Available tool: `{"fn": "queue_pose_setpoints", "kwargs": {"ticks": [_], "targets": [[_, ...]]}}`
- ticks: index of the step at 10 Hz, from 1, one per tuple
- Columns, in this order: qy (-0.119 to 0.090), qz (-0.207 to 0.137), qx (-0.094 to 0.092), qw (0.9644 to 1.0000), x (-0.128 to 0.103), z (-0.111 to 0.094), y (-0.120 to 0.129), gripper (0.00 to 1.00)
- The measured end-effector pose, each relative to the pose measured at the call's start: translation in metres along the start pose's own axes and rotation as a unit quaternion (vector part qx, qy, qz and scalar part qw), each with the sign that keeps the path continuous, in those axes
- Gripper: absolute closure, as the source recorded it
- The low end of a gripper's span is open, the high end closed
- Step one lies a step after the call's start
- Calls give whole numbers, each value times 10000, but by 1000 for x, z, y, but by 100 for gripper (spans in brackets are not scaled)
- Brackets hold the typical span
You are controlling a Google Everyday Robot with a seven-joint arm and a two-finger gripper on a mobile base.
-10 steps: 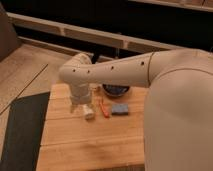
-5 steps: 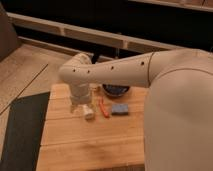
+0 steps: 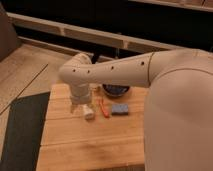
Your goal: Push the ceramic bowl across the table
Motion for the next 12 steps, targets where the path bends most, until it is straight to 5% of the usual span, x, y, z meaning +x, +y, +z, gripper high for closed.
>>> {"fn": "queue_pose_setpoints", "kwargs": {"ticks": [10,12], "targets": [[-10,13,-11,10000,-1,0,-1,35],[-93,307,27,9995,-20,9,-33,35]]}}
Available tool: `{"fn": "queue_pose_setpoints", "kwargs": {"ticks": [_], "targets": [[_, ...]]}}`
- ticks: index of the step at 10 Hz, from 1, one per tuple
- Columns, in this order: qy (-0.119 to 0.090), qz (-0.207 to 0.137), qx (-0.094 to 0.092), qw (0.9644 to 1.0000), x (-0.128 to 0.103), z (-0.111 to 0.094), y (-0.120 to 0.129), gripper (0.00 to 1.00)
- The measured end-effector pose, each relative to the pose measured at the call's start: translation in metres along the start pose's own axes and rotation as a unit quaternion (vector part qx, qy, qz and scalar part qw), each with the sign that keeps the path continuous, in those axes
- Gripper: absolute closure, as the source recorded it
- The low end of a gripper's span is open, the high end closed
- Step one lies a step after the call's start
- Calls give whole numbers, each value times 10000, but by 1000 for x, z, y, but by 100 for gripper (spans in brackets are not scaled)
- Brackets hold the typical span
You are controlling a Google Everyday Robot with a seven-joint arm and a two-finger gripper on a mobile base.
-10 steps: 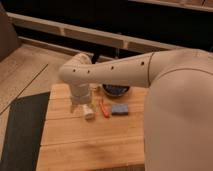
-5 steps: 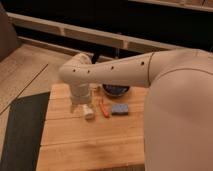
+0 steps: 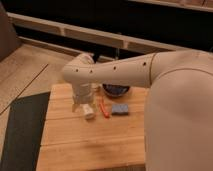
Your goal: Push the ceramic bowl across the table
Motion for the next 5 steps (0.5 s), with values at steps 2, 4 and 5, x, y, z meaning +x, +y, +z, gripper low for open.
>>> {"fn": "queue_pose_setpoints", "kwargs": {"ticks": [2,4,5], "targets": [[-183,196,108,9996,-25,-1,-34,35],[-336,285,227,9988,-49,0,-65,35],[-357,377,311,9982,-60,5,-90,35]]}}
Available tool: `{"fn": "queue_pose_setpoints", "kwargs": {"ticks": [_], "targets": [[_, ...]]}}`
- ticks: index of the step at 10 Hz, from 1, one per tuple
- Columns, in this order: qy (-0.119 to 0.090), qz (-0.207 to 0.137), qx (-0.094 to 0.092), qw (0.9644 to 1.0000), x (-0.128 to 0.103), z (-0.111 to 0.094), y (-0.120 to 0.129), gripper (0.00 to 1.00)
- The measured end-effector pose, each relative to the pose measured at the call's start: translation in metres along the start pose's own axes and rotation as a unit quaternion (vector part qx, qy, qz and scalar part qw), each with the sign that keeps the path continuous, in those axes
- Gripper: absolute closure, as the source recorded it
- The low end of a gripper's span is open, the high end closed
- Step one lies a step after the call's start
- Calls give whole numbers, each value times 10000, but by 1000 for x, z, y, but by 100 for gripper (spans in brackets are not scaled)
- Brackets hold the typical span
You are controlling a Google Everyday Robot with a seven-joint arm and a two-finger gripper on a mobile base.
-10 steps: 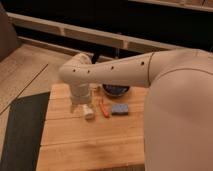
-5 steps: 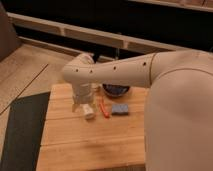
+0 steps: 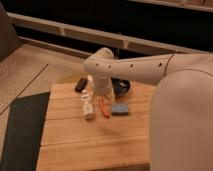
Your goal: Push the ceramic bowl across the table
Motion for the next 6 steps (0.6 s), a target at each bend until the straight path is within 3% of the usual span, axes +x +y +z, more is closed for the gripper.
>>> {"fn": "queue_pose_setpoints", "kwargs": {"ticks": [1,3,6], "targets": [[5,81,62,9999,-4,3,-14,35],[-6,45,-2,10000,-3,3,-6,35],[-11,34,51,10000,-1,3,-9,35]]}}
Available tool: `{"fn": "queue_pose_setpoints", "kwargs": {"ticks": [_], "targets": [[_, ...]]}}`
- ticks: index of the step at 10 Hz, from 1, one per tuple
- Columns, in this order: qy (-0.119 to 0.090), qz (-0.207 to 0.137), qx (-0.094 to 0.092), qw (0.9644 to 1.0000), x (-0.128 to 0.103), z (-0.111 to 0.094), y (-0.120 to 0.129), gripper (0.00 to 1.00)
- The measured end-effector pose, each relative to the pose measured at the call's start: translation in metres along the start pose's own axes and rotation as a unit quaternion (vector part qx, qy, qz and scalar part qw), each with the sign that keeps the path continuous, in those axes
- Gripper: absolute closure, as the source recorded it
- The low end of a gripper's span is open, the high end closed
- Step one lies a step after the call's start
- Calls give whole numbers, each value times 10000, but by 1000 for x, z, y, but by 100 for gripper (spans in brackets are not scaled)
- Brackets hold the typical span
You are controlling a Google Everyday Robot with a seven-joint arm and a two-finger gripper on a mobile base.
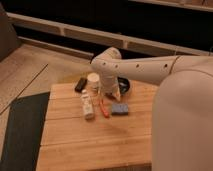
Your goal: Push the ceramic bowl across the table
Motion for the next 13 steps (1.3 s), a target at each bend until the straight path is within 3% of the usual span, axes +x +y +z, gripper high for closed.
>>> {"fn": "queue_pose_setpoints", "kwargs": {"ticks": [3,6,10,13], "targets": [[143,106,256,9995,3,26,-13,35],[298,180,541,9979,-19,69,-35,35],[480,-298,662,9962,-64,121,-47,35],[628,-485,605,9950,-92,153,-64,35]]}}
